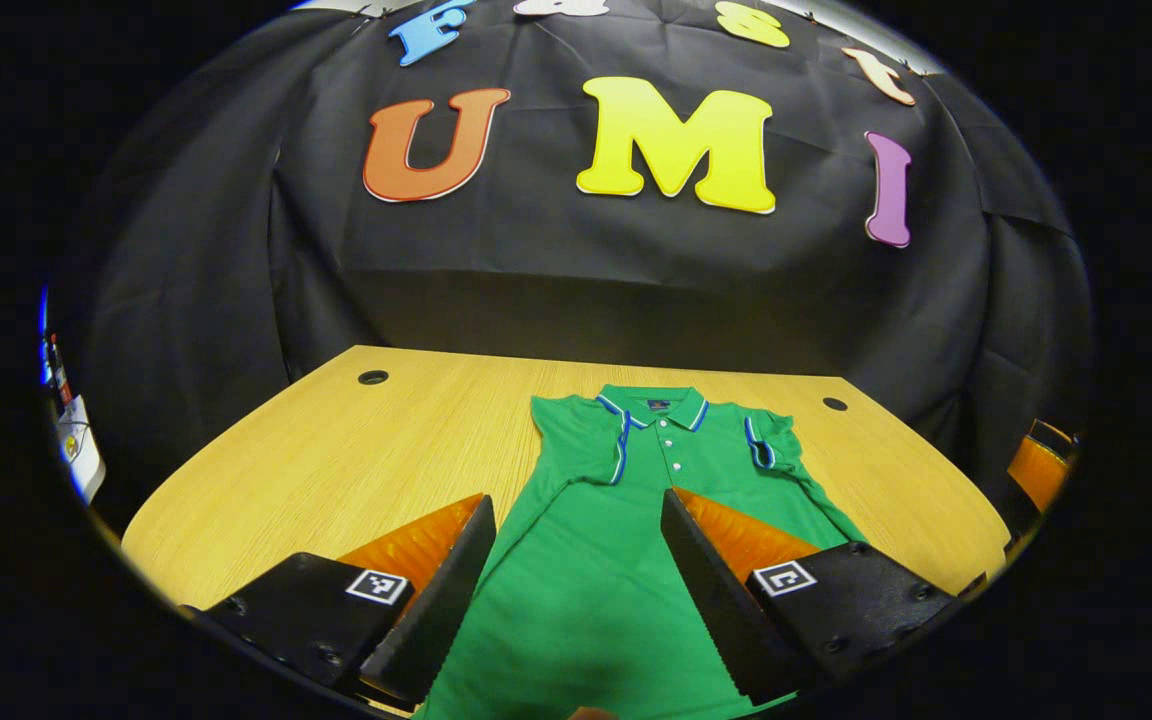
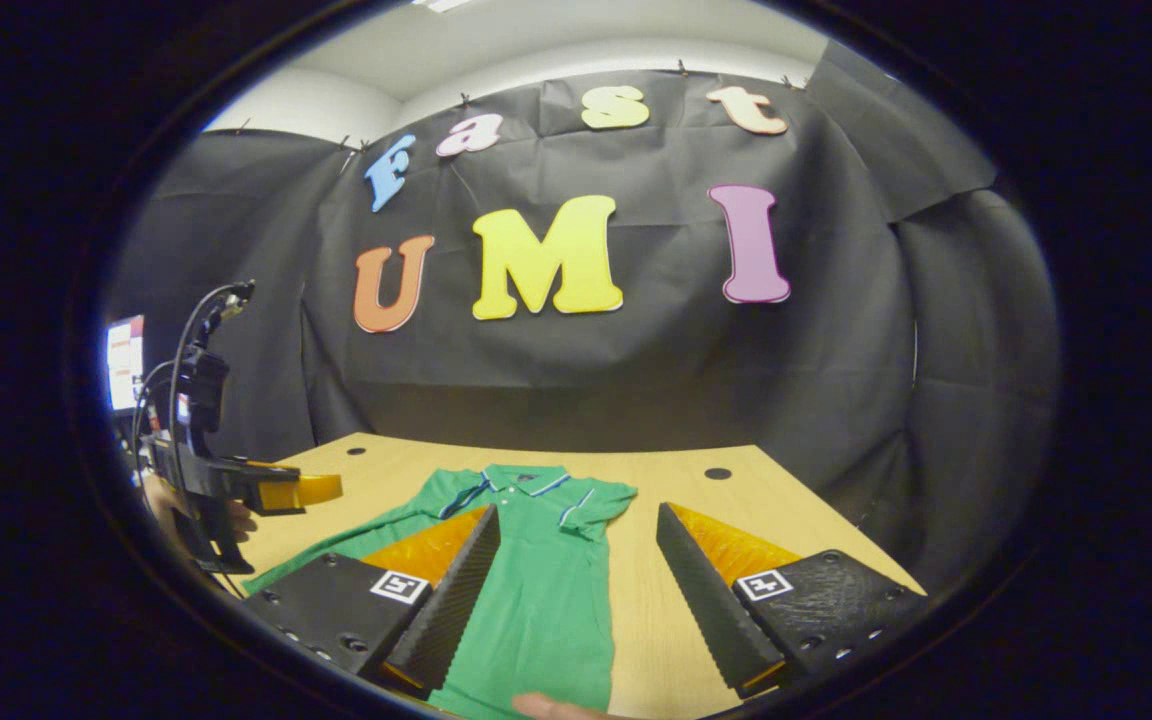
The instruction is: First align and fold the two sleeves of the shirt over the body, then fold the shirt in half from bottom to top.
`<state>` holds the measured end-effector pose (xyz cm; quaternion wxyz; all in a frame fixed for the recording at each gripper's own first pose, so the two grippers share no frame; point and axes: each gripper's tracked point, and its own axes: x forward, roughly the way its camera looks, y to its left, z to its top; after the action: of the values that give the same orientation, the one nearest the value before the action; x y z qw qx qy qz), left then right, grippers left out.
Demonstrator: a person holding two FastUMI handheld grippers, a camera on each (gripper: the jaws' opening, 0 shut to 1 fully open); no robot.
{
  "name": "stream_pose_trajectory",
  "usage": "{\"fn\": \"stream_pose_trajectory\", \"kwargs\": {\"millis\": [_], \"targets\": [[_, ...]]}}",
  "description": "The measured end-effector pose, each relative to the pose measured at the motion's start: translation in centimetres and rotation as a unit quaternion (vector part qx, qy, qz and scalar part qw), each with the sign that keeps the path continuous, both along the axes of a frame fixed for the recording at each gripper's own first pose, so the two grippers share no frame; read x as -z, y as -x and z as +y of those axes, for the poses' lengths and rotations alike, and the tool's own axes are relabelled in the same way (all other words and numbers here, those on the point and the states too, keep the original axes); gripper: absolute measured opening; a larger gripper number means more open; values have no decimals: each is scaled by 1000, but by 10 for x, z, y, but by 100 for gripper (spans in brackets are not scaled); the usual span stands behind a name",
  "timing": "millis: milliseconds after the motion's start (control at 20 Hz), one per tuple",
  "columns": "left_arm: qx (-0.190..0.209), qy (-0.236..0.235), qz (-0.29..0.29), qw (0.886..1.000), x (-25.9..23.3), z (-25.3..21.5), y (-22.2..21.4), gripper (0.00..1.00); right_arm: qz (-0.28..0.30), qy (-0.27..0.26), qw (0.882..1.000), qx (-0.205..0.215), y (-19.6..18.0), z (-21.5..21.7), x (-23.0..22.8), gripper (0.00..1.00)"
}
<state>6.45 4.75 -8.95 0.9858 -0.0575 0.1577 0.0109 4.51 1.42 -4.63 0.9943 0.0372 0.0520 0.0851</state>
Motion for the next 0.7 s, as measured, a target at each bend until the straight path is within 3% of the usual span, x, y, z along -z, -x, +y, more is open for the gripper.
{"fn": "stream_pose_trajectory", "kwargs": {"millis": [250, 350, 550, 700], "targets": [[2, -4, -10, 1000, 36, 13, 72, 100, 25, 27, 999, 26, 65, -6, 61, 94], [8, -16, -4, 1000, 58, 16, 91, 100, 35, 29, 999, 26, 84, -2, 88, 96], [-1, -19, 15, 1000, 104, 26, 112, 100, 67, 48, 996, 23, 98, -1, 140, 96], [-7, -25, 40, 999, 125, 35, 121, 100, 105, 32, 994, 22, 107, -1, 168, 95]]}}
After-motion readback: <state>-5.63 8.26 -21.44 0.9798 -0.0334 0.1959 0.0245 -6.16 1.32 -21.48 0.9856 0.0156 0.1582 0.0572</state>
